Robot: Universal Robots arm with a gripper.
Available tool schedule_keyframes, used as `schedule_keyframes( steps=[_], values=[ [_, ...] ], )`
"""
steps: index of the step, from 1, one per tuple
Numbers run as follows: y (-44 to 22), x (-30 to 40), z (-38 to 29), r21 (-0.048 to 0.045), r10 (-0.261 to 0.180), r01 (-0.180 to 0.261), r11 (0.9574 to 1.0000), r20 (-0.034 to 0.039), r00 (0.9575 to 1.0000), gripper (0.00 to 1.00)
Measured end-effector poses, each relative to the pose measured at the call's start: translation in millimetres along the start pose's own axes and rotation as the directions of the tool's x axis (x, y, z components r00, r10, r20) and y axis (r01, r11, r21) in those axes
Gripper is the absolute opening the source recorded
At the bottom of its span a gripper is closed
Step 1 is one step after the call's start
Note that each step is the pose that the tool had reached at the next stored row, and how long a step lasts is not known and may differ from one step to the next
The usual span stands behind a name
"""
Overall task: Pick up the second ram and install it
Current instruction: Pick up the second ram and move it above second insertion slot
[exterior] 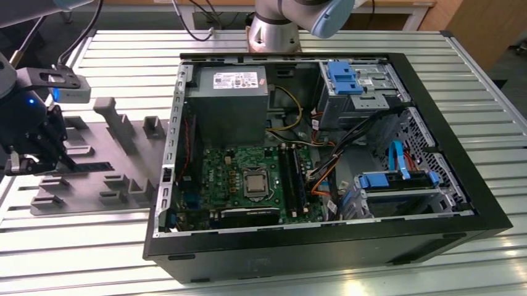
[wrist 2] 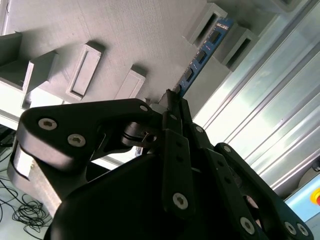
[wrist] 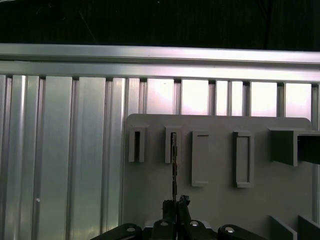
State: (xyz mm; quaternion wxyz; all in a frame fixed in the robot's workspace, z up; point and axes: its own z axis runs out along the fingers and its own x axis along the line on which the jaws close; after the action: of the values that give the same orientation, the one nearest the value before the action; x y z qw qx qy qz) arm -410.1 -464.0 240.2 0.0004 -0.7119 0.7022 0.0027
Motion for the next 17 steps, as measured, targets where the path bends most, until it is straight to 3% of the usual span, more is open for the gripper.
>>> schedule_keyframes(
  steps=[17],
  values=[
    [0.0, 0.0, -4.0, 0.0, 0.0, 0.0, 1.0, 0.0, 1.0, 0.14]
  ],
)
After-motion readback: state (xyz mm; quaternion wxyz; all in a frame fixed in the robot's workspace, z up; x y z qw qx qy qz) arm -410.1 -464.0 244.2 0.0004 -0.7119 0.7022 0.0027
